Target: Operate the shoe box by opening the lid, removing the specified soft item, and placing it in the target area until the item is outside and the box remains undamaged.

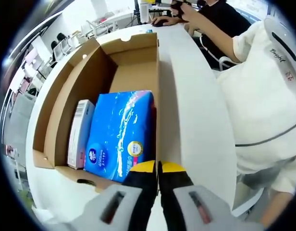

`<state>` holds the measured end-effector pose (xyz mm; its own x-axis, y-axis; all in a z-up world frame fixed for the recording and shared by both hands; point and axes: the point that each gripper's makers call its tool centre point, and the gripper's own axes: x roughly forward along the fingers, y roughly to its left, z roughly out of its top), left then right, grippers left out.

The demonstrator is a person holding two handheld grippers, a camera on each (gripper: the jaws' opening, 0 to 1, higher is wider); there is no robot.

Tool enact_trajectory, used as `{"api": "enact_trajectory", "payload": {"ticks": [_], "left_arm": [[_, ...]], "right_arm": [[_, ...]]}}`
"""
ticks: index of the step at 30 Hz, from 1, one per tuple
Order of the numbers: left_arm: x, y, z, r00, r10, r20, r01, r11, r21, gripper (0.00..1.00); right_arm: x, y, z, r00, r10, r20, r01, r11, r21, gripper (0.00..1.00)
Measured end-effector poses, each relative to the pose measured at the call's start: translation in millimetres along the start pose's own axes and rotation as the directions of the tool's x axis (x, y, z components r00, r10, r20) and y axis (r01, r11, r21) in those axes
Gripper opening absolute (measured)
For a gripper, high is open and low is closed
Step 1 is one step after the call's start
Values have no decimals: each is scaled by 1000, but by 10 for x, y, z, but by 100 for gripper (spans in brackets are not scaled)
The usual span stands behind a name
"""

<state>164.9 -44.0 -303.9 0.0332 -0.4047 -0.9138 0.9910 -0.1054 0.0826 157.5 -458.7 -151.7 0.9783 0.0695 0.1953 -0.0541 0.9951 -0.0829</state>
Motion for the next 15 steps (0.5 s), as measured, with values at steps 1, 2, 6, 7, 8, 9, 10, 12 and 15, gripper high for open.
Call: {"api": "enact_trajectory", "payload": {"ticks": [1, 2, 6, 7, 8, 9, 10, 12, 15], "left_arm": [[0, 0, 0, 1000, 0, 0, 0, 1000, 0, 1], [0, 0, -1, 1000, 0, 0, 0, 1000, 0, 1], [0, -3, -2, 1000, 5, 2, -5, 1000, 6, 1], [0, -3, -3, 1000, 7, 4, -8, 1000, 6, 1], [0, -3, -3, 1000, 8, 5, -8, 1000, 7, 1], [0, -2, -3, 1000, 8, 5, -8, 1000, 6, 1], [1, -2, -3, 1000, 7, 4, -7, 1000, 6, 1], [2, 0, -4, 1000, 5, 2, -5, 1000, 5, 1], [2, 0, -5, 1000, 4, 3, -4, 1000, 3, 1]], "right_arm": [[1, 3, -27, 1000, 3, -4, -3, 1000, 5, 18], [5, 2, -45, 1000, 4, -5, -4, 1000, 8, 18], [11, -2, -165, 1000, 1, -14, -1, 1000, 22, 18], [10, -3, -197, 1000, 2, -19, -2, 1000, 23, 18], [9, -4, -232, 1000, 4, -29, -3, 1000, 25, 18], [8, -10, -258, 999, 2, -35, -1, 1000, 26, 18], [3, -27, -279, 999, -4, -34, 5, 1000, 19, 18], [-3, -51, -294, 1000, -8, -29, 9, 1000, 10, 18], [-1, -71, -318, 1000, -5, -21, 5, 1000, 2, 18]]}}
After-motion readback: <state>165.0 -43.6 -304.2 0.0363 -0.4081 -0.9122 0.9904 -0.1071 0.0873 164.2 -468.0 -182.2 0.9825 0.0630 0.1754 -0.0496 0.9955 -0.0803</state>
